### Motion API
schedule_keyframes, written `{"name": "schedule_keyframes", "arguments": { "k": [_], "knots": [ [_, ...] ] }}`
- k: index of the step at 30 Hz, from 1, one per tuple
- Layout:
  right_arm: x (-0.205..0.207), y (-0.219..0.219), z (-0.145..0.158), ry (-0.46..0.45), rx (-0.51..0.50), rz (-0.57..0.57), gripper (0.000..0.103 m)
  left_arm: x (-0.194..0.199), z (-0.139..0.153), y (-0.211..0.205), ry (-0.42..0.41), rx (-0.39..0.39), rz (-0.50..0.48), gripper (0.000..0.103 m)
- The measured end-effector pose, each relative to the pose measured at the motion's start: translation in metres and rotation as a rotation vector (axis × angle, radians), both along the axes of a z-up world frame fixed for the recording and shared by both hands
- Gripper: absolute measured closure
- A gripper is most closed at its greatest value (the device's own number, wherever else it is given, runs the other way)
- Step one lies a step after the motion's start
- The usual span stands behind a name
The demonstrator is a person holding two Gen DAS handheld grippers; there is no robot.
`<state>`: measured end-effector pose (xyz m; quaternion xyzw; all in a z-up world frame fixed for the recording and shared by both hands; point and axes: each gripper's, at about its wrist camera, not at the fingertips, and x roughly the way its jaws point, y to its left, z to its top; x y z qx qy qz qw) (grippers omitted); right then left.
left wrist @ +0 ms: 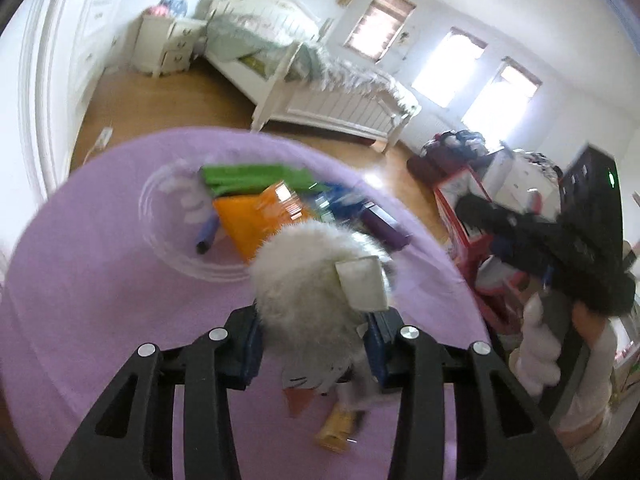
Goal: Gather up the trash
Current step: 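Grasp the white fluffy toy with the left tool while the right tool regrasps the red milk box, then drop the white toy and red milk box into the black bin with both tools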
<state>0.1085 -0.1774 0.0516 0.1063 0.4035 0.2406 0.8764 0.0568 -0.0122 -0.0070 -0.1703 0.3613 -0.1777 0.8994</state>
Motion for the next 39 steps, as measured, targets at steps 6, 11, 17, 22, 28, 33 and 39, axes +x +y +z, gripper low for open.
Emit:
{"name": "schedule_keyframes", "arguments": {
  "k": [6, 11, 17, 22, 28, 33, 39],
  "knots": [
    [-0.072, -0.064, 0.029, -0.08, 0.137, -0.099, 0.014, -0.021, 0.039, -0.039, -0.096, -0.004, -0.076, 0.062],
    [-0.122, -0.124, 0.025, -0.091, 0.202, -0.247, 0.014, -0.022, 0.053, -0.072, -0.109, -0.099, -0.165, 0.062],
    [-0.167, -0.198, 0.012, -0.092, 0.247, -0.406, 0.014, -0.015, 0.058, -0.114, -0.075, -0.205, -0.252, 0.062],
    [-0.197, -0.256, 0.002, -0.123, 0.258, -0.538, 0.014, -0.018, 0.061, -0.178, -0.089, -0.156, -0.35, 0.062],
    [-0.223, -0.316, -0.024, -0.114, 0.269, -0.666, 0.014, -0.024, 0.044, -0.258, -0.071, -0.063, -0.48, 0.062],
    [-0.24, -0.361, -0.054, -0.065, 0.276, -0.767, 0.014, -0.03, 0.019, -0.319, -0.061, 0.029, -0.585, 0.062],
    [-0.25, -0.389, -0.086, -0.007, 0.283, -0.833, 0.014, -0.034, -0.007, -0.363, -0.037, 0.079, -0.67, 0.062]
  ]
}}
